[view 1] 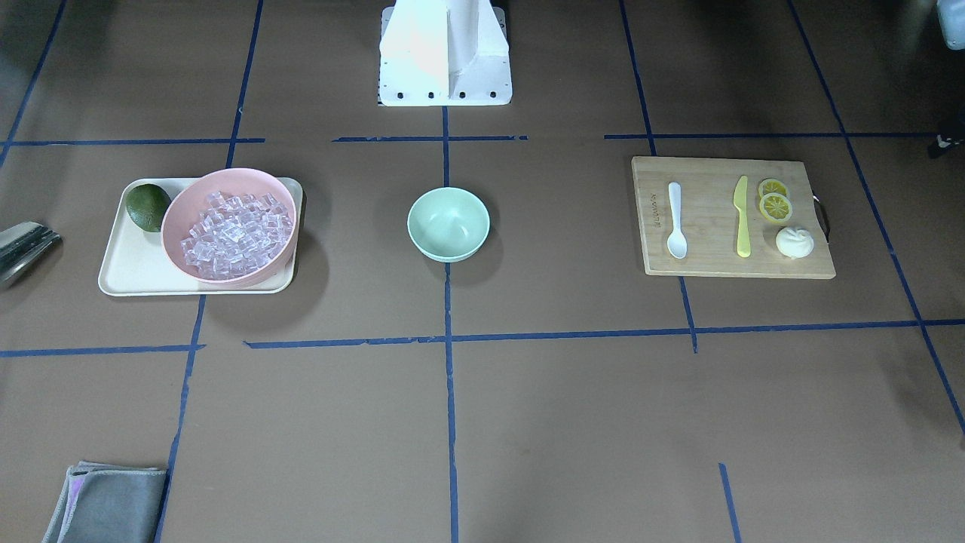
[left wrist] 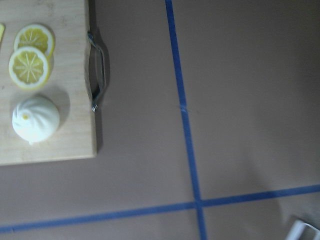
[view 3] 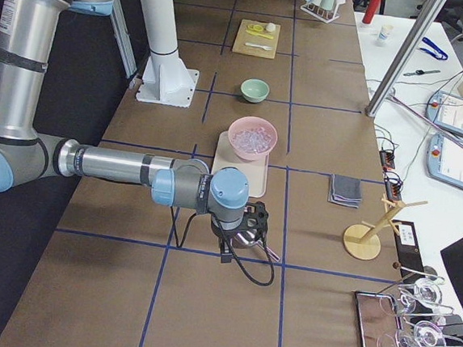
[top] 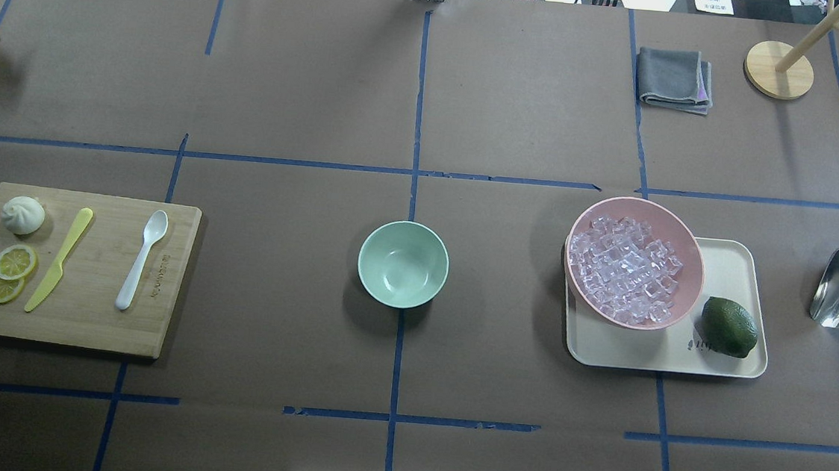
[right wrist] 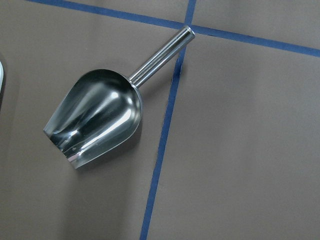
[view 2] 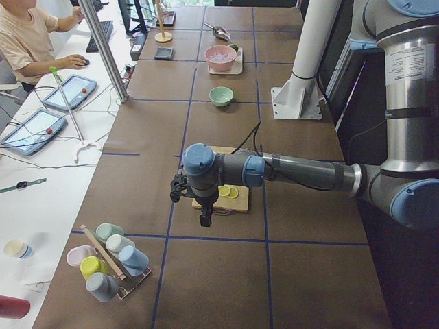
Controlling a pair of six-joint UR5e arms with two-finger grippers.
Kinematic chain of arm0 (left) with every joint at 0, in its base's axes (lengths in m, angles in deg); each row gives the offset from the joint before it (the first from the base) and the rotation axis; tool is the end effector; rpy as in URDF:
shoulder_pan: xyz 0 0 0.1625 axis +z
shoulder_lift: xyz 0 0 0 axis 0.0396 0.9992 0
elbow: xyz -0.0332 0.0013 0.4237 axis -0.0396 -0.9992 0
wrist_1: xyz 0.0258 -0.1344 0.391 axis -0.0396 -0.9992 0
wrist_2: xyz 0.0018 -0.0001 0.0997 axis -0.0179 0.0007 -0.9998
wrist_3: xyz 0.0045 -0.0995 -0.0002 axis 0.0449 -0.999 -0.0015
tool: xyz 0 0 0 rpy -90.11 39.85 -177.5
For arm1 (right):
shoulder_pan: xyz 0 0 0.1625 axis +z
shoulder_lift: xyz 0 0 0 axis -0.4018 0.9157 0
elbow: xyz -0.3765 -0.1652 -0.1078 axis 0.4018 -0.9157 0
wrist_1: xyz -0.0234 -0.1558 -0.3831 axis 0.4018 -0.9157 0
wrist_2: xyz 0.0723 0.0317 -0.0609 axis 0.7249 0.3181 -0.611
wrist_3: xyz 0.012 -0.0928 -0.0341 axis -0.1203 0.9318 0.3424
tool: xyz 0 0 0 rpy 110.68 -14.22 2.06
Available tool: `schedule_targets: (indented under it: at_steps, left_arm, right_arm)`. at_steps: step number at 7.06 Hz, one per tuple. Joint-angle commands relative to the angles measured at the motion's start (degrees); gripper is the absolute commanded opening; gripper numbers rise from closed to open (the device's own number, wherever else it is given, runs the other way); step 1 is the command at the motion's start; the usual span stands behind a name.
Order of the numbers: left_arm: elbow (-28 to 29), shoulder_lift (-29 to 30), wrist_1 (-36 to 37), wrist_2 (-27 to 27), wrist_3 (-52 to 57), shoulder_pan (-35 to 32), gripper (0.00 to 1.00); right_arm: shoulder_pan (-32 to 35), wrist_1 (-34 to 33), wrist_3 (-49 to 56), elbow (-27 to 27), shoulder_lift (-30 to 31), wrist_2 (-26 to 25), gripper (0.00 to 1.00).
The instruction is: Put spoon and ice into bowl
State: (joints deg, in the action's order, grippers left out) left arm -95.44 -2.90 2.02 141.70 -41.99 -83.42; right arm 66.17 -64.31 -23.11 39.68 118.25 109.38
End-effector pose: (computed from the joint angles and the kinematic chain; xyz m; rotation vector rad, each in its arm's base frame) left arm -0.0277 -0.4394 0.6010 -0.0132 0.8182 0.0636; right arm 0.0619 -0.3917 0.6535 0.0666 -0.7839 -0.1834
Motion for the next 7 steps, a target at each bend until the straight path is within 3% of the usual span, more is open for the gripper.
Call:
schedule_targets:
  at_steps: [1, 7]
  left_arm:
    - [0.66, -0.61, -0.35, -0.19, -0.47, -0.53, 1.00]
    - [0.93, -0.35, -0.71, 2.09, -0.47, 0.17, 1.00]
  right_arm:
    - [-0.04, 0.04, -0.01, -0.49, -0.02, -0.01, 1.00]
    - [-0.04, 0.30, -0.01, -1.46, 0.07, 0.78, 1.00]
